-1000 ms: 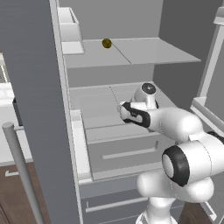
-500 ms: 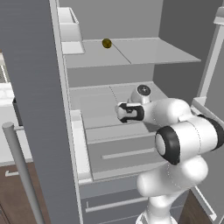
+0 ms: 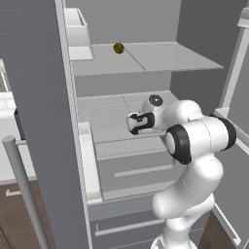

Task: Take the strawberry from the fridge and place it on top of the pancake, located on the dining counter.

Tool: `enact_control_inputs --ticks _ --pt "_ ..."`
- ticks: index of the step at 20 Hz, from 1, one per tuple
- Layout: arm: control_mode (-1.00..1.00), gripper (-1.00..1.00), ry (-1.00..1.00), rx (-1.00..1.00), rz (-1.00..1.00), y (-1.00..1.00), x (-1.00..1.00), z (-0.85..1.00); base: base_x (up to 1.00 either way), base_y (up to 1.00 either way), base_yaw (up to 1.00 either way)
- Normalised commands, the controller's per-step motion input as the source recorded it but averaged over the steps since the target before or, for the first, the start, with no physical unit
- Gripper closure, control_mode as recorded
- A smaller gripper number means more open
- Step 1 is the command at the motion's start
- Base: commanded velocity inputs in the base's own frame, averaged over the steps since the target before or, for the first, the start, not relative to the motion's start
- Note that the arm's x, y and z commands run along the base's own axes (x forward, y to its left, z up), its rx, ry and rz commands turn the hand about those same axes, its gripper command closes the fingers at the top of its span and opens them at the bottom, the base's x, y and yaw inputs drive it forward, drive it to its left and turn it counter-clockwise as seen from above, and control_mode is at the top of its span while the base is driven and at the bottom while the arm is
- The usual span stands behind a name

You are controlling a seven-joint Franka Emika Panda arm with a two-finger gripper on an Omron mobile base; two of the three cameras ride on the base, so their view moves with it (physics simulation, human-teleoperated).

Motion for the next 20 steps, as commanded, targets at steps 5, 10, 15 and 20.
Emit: enact_control_inputs --ticks 5,10,15,20 --pt "-1.00 -1.00 0.00 0.00 0.00 0.00 0.00 -0.17 0.00 0.00 0.00" --pt "-1.00 -1.00 0.00 0.00 0.00 0.00 -0.03 -0.17 0.00 0.00 0.00" --pt "-1.00 -1.00 0.00 0.00 0.00 0.00 -0.10 -0.21 0.00 0.00 0.00" --pt "-1.00 -1.00 0.00 0.00 0.00 0.00 -0.07 -0.19 0.00 0.00 0.00"
